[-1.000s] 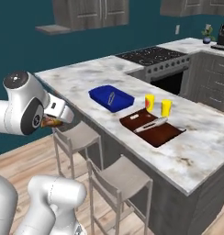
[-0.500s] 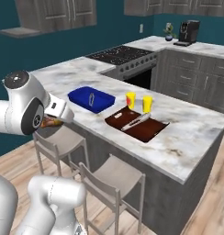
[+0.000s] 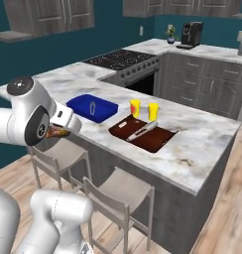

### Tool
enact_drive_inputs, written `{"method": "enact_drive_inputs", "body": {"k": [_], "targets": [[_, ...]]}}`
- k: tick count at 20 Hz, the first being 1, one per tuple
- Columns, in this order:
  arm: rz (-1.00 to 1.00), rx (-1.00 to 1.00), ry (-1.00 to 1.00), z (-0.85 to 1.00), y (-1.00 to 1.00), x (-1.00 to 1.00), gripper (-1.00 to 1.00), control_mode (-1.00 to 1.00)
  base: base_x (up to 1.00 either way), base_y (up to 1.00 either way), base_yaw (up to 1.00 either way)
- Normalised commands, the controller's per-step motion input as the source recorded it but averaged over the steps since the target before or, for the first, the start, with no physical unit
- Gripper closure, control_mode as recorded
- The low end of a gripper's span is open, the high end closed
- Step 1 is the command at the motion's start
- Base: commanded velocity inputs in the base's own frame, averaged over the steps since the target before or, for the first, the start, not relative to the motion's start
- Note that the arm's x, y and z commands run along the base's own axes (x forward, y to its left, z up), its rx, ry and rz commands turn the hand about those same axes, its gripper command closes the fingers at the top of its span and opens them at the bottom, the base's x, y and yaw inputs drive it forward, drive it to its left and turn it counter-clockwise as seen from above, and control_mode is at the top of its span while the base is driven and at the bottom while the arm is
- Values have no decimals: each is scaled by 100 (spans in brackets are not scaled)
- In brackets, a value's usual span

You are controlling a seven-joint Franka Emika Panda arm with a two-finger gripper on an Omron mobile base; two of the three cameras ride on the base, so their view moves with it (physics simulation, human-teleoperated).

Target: Gather the eggplant and broccoli from the fridge and place them on a tray on the dining counter. Then gather the chicken drumsticks from the fridge and place them on the other tray.

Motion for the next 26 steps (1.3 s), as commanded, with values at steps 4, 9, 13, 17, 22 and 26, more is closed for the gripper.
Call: {"method": "enact_drive_inputs", "body": {"k": [4,9,13,17,22,26], "targets": [[0,0,0,0,0,0,100,100,100,9,3],[0,0,0,0,0,0,100,100,100,-9,18],[0,0,0,0,0,0,100,100,17,-82,17],[0,0,0,0,0,0,100,100,24,-56,11],[0,0,0,0,0,0,100,100,6,13,2],[0,0,0,0,0,0,100,100,70,54,0]]}}
